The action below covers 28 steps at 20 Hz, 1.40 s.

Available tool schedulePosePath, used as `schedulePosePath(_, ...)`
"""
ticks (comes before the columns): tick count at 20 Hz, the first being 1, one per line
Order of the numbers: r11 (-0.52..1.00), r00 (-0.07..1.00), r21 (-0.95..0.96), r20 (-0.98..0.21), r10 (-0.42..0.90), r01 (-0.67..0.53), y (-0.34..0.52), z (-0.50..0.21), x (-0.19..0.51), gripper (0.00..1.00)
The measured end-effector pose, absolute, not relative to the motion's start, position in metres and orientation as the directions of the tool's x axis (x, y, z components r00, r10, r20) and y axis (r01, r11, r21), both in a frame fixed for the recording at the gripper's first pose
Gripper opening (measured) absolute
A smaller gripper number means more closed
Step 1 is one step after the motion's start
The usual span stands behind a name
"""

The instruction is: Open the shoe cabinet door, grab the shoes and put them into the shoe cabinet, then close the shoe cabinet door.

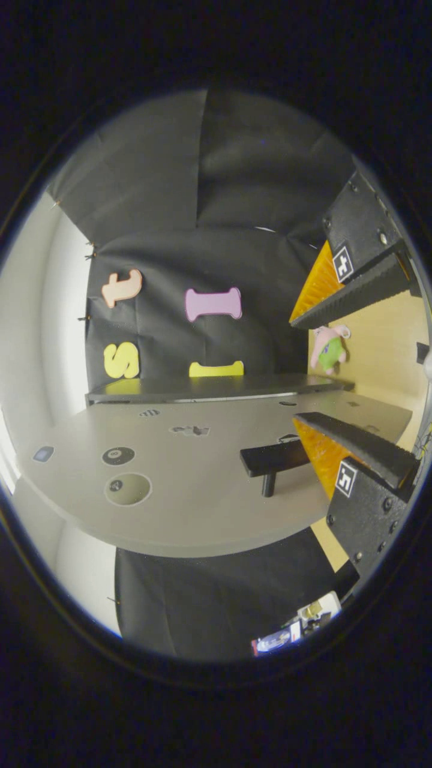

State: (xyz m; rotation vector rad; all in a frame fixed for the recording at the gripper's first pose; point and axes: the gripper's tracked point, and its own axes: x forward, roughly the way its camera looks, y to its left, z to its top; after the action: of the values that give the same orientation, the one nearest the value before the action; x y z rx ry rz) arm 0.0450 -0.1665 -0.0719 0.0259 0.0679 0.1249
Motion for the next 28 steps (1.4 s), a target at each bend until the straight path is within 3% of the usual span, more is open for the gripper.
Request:
schedulePosePath(16, 0.998, 0.996, 0.037, -0.066, 0.056, -0.053, -0.039, -0.073, 0.044, 0.93)
schedulePosePath(28, 0.983, 0.98, 0.008, -0.071, 0.184, -0.184, 0.082, -0.067, 0.102, 0.98)
